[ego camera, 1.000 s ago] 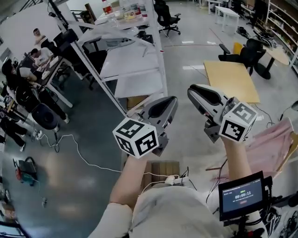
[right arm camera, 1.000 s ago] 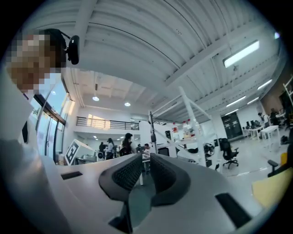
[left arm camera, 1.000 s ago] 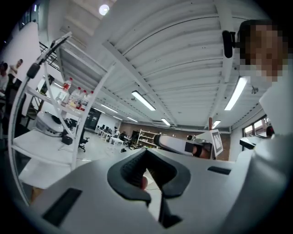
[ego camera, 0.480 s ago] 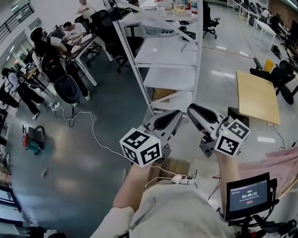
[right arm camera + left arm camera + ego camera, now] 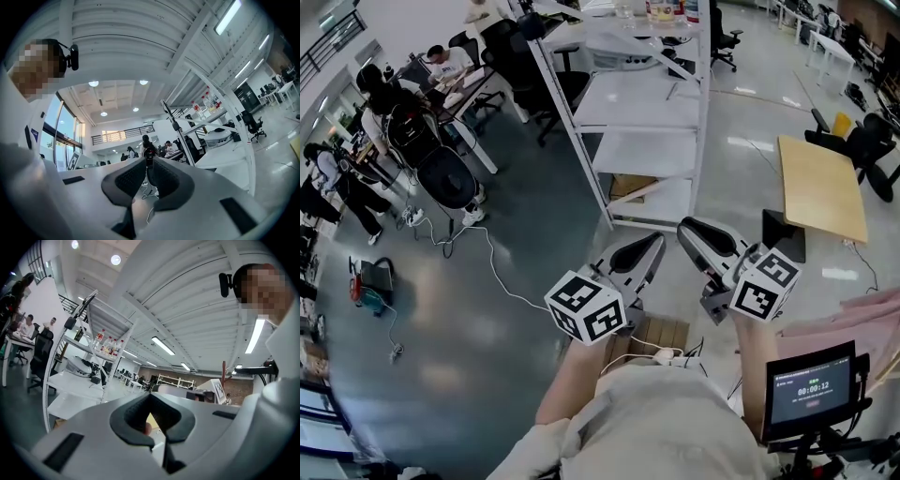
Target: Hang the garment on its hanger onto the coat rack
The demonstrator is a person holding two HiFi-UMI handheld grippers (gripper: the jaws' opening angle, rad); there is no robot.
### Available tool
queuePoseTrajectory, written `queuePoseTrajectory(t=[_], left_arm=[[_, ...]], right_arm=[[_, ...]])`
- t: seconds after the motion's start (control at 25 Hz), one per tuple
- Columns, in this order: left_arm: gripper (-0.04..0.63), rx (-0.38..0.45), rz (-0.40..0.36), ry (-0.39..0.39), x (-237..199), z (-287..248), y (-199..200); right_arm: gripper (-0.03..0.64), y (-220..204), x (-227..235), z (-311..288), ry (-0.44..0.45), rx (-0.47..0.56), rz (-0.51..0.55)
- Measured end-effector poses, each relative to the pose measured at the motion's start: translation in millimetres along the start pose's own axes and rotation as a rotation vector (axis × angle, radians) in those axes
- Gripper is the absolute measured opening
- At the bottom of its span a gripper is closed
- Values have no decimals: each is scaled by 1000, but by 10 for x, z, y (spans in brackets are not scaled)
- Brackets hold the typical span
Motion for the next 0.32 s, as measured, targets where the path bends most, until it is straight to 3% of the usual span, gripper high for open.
queuePoseTrajectory(t=[0.32], left_arm=[[6, -24, 15, -22, -31, 124, -83]], right_arm=[[57, -141, -96, 17, -27, 5, -22]])
Point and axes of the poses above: the fingertips, and each gripper's own axes: z backward along the fingers, x to its right, y out of its top, the point moved 2 cm from there along z, backward along the fingers, and after that the axes turned 11 degrees about y, right-handed, at the moved point
